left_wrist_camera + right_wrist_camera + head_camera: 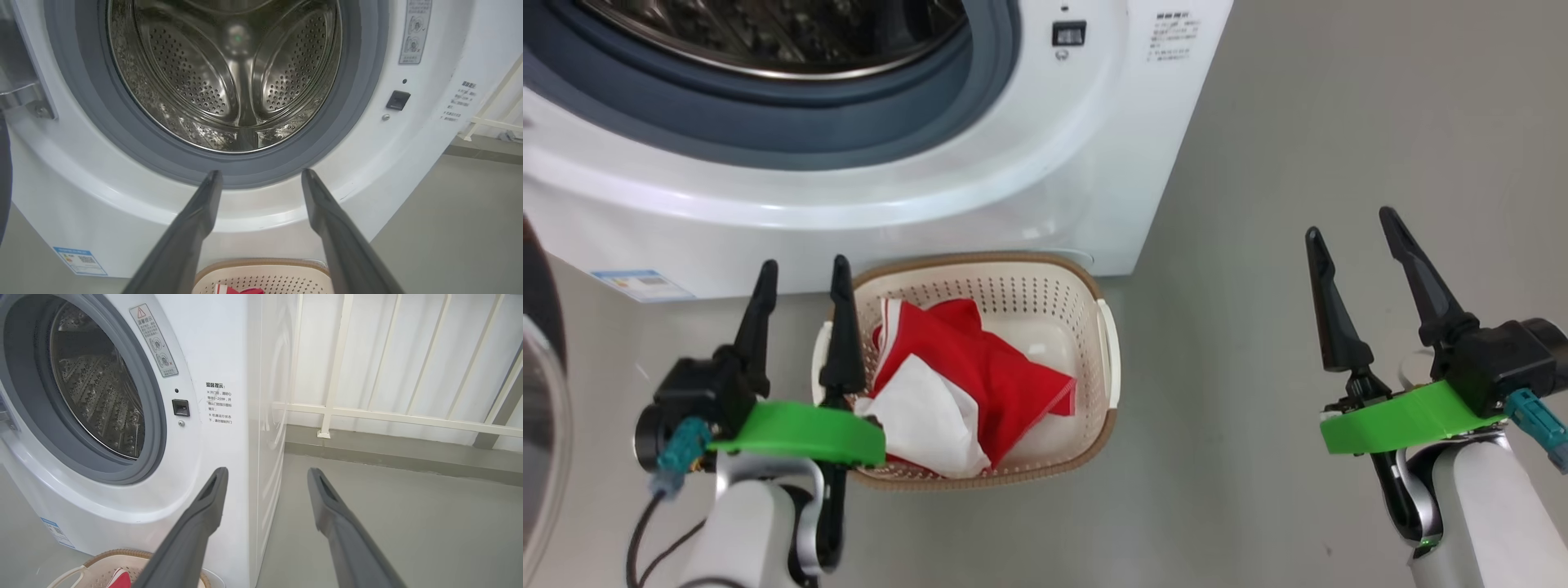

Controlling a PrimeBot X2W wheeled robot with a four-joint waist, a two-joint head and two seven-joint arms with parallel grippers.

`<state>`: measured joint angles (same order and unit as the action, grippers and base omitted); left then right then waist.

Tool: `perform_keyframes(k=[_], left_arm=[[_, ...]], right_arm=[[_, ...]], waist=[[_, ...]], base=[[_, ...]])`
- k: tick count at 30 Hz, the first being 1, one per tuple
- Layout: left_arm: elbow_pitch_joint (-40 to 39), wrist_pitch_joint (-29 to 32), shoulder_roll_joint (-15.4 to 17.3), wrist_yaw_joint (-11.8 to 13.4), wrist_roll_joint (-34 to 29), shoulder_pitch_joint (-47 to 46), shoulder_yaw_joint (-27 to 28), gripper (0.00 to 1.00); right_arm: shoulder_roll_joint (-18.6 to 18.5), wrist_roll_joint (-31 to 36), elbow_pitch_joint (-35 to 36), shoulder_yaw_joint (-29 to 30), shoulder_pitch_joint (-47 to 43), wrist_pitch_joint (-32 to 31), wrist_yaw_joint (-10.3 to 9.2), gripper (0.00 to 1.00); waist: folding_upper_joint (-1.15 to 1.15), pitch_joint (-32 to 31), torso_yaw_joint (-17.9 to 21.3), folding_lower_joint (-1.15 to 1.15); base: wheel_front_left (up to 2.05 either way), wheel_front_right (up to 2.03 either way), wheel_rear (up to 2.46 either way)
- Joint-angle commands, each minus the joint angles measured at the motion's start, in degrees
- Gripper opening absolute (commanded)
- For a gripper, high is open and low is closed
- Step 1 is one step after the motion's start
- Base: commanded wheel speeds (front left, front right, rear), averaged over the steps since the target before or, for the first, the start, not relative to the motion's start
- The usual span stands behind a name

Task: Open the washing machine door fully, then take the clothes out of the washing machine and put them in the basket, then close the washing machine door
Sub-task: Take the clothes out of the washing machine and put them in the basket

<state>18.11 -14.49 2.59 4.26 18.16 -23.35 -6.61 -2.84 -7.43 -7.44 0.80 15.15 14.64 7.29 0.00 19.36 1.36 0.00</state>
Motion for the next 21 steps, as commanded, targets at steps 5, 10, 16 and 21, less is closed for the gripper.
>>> perform_keyframes(k=[5, 10, 16, 21], left_arm=[[-5.9, -0.5, 0.7, -1.5, -1.9, 4.0, 2.0, 1.0], [-8.3, -0.5, 0.7, -1.8, -2.7, 7.3, 2.8, 1.0], [-10.0, -0.5, 0.7, -1.5, -3.3, 10.8, 3.5, 1.0], [-10.9, -0.5, 0.7, -1.4, -3.4, 13.9, 3.9, 1.0]], right_arm=[[0.0, -0.5, 0.7, -0.7, -2.0, 0.4, 0.2, 1.0], [0.0, -0.7, 0.5, -0.7, -3.7, 0.4, 0.2, 1.0], [0.0, -0.2, 0.7, -0.4, -5.7, 0.4, 0.2, 1.0], [0.0, 0.2, 0.7, -0.5, -7.7, 0.4, 0.2, 1.0]], waist=[[0.0, -4.1, -1.2, 0.0], [0.0, -6.4, -1.2, 0.0], [0.0, -8.6, -1.0, 0.0], [0.0, -11.0, -1.0, 0.0]], base=[[0.0, 0.0, 0.0], [0.0, 0.0, 0.0], [0.0, 0.0, 0.0], [0.0, 0.0, 0.0]])
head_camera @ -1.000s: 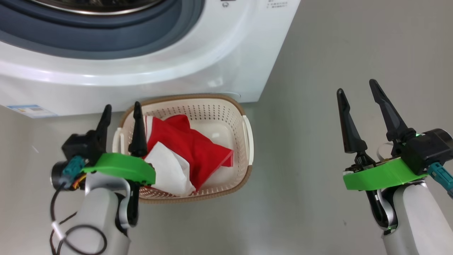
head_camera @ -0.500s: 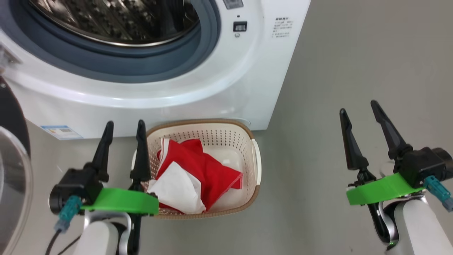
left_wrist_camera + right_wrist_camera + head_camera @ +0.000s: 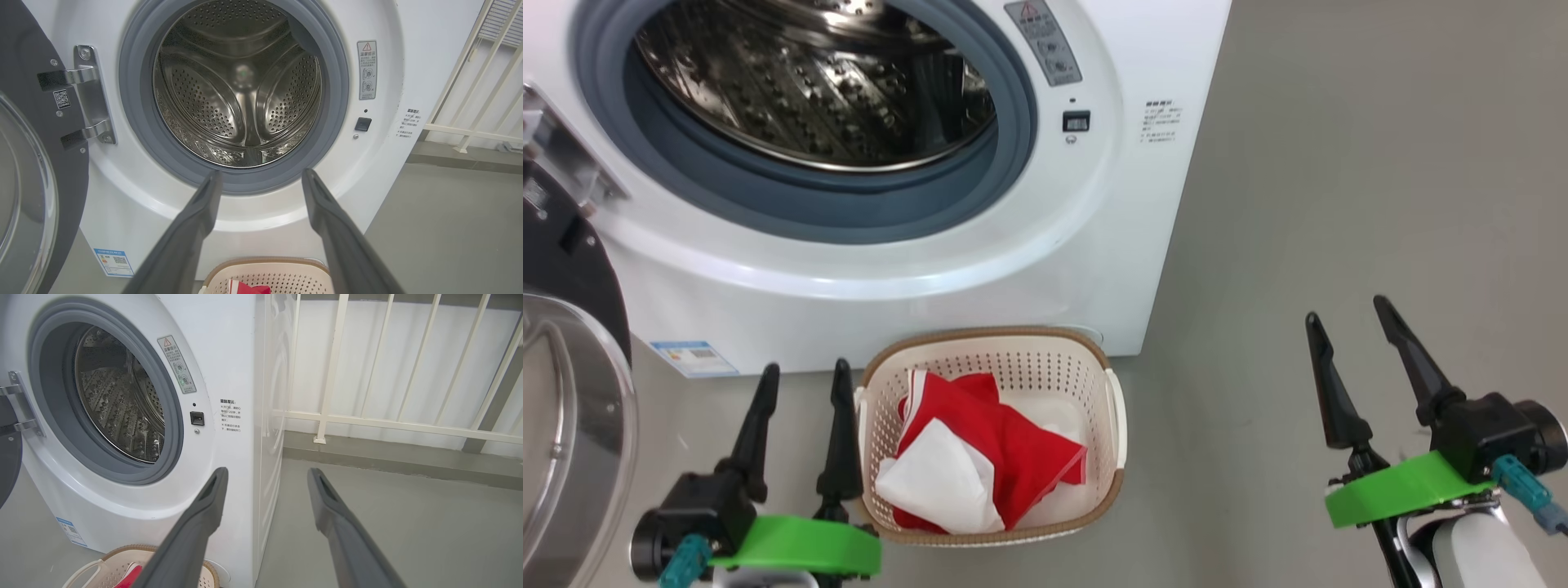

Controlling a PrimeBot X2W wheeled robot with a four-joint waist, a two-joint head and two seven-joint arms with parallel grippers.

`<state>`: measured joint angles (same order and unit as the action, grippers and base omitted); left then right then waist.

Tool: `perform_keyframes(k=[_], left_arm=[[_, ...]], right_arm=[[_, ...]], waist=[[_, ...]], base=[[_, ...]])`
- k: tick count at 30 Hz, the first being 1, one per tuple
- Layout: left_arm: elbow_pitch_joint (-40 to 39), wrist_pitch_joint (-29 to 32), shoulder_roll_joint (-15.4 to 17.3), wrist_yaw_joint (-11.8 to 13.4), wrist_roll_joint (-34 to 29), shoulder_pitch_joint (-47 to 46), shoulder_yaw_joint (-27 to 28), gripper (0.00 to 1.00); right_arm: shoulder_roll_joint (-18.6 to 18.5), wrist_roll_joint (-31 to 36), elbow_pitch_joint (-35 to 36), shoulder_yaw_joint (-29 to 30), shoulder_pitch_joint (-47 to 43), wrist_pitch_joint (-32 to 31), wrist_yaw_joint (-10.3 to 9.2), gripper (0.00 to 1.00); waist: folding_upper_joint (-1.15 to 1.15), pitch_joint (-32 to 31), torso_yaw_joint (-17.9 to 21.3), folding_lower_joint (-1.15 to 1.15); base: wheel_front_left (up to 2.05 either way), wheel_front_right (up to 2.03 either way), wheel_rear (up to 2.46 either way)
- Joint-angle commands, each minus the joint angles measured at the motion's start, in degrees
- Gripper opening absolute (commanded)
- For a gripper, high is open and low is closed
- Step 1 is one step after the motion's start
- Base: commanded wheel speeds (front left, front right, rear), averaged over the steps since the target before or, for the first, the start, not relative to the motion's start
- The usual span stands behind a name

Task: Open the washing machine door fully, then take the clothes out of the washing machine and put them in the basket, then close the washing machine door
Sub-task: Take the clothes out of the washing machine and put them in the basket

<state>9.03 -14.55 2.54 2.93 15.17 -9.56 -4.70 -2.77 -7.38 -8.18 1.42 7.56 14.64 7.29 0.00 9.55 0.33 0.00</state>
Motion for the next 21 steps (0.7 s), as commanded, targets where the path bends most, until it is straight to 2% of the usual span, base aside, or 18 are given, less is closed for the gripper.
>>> perform_keyframes(k=[1, 11, 21], left_arm=[[-1.9, -0.4, 0.7, 0.0, -0.4, 0.7, 2.0, 1.0], [-1.9, -0.4, 1.2, 0.1, 0.0, 5.7, 3.1, 1.0], [-2.1, -0.4, 1.6, 1.2, -0.2, 9.4, 4.8, 1.0]], right_arm=[[-0.1, 0.2, 1.4, -1.1, -0.5, 0.4, 0.2, 1.0], [-0.1, 1.9, 2.8, -0.6, -4.0, 0.4, 0.2, 1.0], [-0.1, 1.3, 3.0, -1.0, -6.5, 0.4, 0.2, 1.0]], waist=[[0.0, -1.6, 0.0, 0.0], [0.0, -5.6, 0.7, 0.0], [0.0, -8.6, 2.5, 0.0]], base=[[0.0, 0.0, 0.0], [0.0, 0.0, 0.0], [0.0, 0.0, 0.0]])
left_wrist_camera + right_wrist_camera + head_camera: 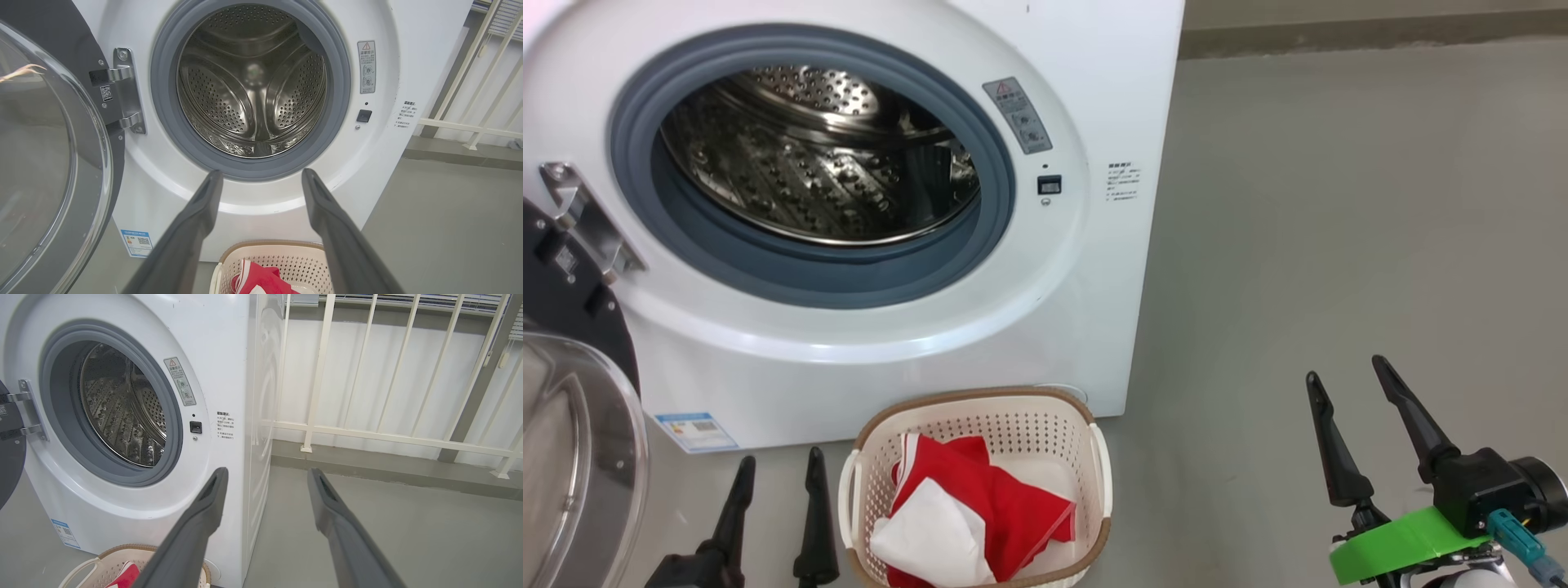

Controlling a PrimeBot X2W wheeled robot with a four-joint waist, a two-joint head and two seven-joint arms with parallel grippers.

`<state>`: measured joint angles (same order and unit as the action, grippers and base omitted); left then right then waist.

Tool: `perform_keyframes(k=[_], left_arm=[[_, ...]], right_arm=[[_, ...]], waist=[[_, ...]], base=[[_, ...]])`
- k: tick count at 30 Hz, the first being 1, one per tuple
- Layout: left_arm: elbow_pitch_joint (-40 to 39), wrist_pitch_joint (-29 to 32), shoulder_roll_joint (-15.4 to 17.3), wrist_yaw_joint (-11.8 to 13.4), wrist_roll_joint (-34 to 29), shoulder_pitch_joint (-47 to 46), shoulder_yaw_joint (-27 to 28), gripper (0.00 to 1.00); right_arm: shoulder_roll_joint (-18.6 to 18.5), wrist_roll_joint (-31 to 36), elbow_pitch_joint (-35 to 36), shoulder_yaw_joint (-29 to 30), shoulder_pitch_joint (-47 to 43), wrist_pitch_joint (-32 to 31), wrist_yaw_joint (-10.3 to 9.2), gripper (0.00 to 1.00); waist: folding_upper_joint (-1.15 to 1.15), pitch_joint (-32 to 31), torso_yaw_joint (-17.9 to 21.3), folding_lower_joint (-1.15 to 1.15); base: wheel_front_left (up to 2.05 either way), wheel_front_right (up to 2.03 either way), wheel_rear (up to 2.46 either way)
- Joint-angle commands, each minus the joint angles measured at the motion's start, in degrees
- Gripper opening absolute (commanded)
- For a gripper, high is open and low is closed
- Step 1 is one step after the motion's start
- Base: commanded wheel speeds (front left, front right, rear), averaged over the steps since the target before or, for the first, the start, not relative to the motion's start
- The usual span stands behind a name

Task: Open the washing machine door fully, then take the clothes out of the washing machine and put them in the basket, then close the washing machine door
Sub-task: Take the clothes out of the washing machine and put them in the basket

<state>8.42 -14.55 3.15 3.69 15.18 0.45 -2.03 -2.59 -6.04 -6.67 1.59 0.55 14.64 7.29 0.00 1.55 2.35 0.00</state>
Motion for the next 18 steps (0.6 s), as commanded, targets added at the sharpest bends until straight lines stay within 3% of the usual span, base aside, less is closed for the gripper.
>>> perform_keyframes(k=[1, 18], left_arm=[[-1.5, -0.4, 1.0, 0.5, -0.2, -0.5, 2.2, 1.0], [-2.3, -0.4, 1.0, 0.7, -0.1, 0.1, 2.3, 1.0]], right_arm=[[-0.3, 0.0, 1.6, -1.1, 0.4, 0.4, 0.2, 1.0], [-0.3, 0.1, 1.6, -0.8, -0.2, 0.4, 0.2, 1.0]], waist=[[0.0, -0.8, 0.6, 0.0], [0.0, -1.3, 1.1, 0.0]], base=[[0.0, 0.0, 0.0], [0.0, 0.0, 0.0]])
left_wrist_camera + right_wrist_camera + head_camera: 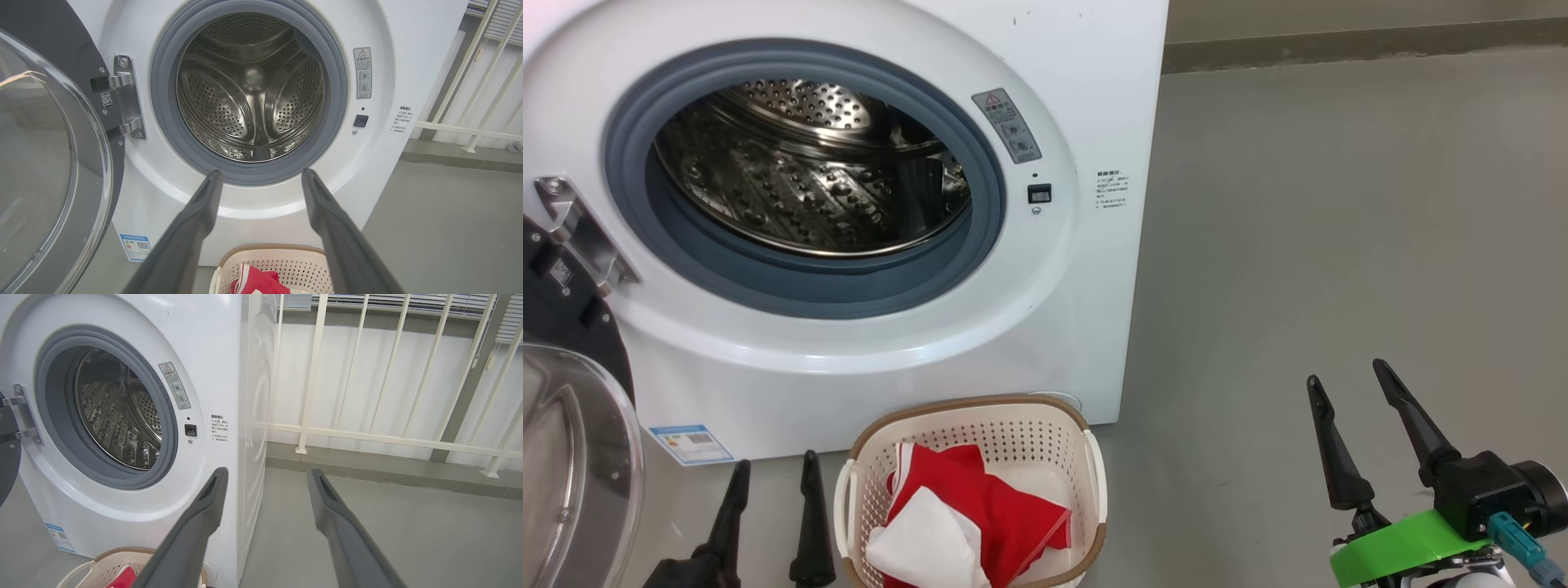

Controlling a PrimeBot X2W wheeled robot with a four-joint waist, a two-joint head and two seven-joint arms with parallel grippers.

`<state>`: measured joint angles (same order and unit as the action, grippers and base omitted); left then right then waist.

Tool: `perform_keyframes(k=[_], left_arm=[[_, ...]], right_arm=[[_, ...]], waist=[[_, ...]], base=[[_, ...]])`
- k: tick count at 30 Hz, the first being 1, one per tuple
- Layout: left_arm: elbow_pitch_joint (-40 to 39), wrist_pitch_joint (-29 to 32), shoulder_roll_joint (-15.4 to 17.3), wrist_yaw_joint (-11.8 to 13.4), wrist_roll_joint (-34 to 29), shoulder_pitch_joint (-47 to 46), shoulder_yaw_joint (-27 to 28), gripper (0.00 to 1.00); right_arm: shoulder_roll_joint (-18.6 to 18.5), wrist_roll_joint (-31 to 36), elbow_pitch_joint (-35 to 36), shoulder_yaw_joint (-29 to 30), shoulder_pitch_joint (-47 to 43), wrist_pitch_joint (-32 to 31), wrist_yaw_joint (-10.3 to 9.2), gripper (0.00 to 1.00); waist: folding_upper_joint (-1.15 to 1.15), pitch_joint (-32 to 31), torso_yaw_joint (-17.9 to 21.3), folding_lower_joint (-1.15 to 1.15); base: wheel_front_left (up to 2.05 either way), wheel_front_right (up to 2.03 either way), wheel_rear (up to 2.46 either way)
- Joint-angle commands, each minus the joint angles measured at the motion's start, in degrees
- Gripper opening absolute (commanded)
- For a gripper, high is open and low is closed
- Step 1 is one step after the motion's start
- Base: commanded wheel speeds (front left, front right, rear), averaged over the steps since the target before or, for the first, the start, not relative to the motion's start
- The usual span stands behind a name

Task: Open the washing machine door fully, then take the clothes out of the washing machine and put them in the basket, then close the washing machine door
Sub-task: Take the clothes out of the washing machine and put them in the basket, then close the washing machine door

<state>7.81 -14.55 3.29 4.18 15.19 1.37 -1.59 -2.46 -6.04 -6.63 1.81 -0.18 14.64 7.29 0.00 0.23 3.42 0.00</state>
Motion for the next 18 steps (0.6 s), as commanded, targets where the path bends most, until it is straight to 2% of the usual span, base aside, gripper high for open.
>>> perform_keyframes(k=[1, 9, 18], left_arm=[[-1.7, -0.4, 0.9, 0.2, -0.1, -0.9, 1.9, 1.0], [-1.7, -0.4, 1.0, 0.8, -0.4, -0.8, 1.6, 1.0], [-2.4, -0.3, 1.1, 1.2, -0.2, -0.7, 1.2, 1.0]], right_arm=[[-0.4, 0.0, 1.6, -1.0, 0.6, 0.4, 0.2, 1.0], [-0.4, -0.1, 1.5, -1.0, 0.6, 0.4, 0.2, 1.0], [-0.4, -0.1, 1.4, -0.8, 0.7, 0.4, 0.2, 1.0]], waist=[[0.0, 0.0, 0.0, 0.0], [0.0, -0.1, -0.3, 0.0], [0.0, -0.1, -0.7, 0.0]], base=[[0.0, 0.0, 0.0], [-0.47, 0.47, 0.0], [-1.59, 1.59, 0.0]])
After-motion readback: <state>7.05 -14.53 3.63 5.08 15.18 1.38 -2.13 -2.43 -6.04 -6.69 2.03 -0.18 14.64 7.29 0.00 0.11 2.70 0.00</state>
